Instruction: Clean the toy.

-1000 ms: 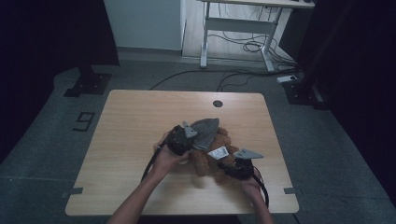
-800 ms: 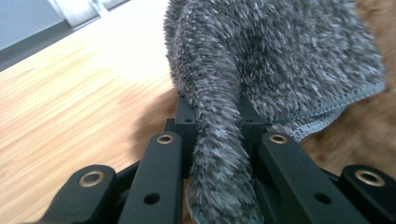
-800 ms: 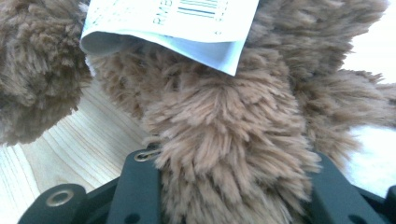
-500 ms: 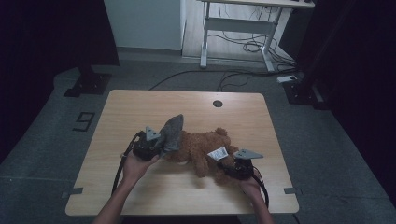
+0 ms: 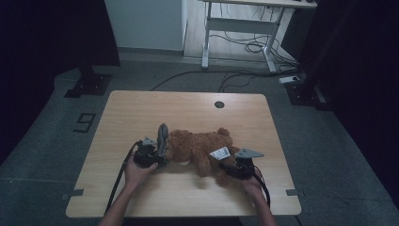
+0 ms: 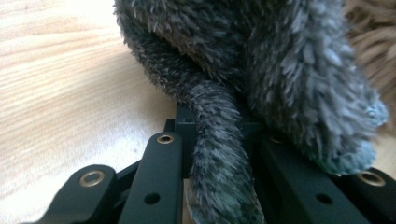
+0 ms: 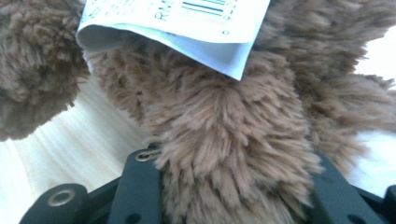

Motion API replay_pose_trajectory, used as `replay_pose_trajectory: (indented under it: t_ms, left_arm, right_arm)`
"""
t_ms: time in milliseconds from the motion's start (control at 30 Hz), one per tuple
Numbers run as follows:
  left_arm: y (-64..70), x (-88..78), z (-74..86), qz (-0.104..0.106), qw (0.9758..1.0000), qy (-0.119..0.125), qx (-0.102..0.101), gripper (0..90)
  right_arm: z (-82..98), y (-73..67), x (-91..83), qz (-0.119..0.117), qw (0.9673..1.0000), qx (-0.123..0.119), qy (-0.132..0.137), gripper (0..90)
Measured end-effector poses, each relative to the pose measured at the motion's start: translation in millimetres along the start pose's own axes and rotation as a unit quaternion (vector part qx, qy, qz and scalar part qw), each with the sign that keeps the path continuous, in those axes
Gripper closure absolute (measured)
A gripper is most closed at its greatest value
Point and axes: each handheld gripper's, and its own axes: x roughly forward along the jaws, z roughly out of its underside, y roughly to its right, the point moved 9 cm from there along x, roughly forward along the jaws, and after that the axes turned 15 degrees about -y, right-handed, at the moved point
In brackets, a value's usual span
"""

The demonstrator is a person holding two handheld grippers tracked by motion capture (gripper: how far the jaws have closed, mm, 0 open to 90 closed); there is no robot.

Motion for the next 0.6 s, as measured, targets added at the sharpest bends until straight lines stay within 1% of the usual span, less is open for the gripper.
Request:
replay_pose_trajectory:
  t_ms: [67,100,200,267,333,400,467,533,567,600]
  left_arm:
    - [-4.8,-6.0,-5.2,-0.009,1.0,0.002,0.0,76.0]
    - [-6.9,-11.5,-8.6,-0.015,0.9999,0.007,0.0,76.0]
    - [-9.0,-35.4,-22.1,-0.029,0.9989,0.036,0.005,75.9]
    - [-2.7,-54.8,-34.3,-0.033,0.9976,0.06,0.013,75.8]
    - [7.3,-67.5,-44.8,-0.032,0.9963,0.075,0.026,75.6]
    - [23.7,-77.2,-57.8,-0.029,0.9947,0.087,0.045,75.7]
    - [44.2,-80.9,-70.8,-0.024,0.9931,0.093,0.067,75.6]
    - [68.7,-78.3,-82.8,-0.011,0.9914,0.096,0.088,75.6]
    - [85.7,-74.5,-89.0,-0.002,0.9902,0.094,0.103,75.6]
    - [96.3,-71.4,-92.6,0.003,0.9893,0.093,0.113,75.6]
  right_arm:
    - [-3.5,4.0,2.8,0.004,1.0,0.0,0.003,60.9]
    - [-5.3,6.2,4.4,0.005,1.0,0.001,0.003,60.9]
    - [-10.6,10.6,8.3,0.014,0.9999,0.0,0.001,61.1]
    - [-13.0,12.2,10.3,0.019,0.9998,-0.001,0.002,61.1]
    - [-13.8,12.9,10.9,0.019,0.9998,-0.002,0.002,61.1]
    - [-13.4,12.4,10.5,0.021,0.9998,-0.004,0.001,61.1]
    - [-13.1,11.4,9.9,0.024,0.9997,-0.006,0.002,61.0]
    - [-12.6,10.3,9.3,0.025,0.9997,-0.006,0.004,61.0]
    - [-12.0,9.9,8.8,0.024,0.9997,-0.007,0.003,60.9]
    - [-11.4,9.5,8.3,0.024,0.9997,-0.008,0.004,61.0]
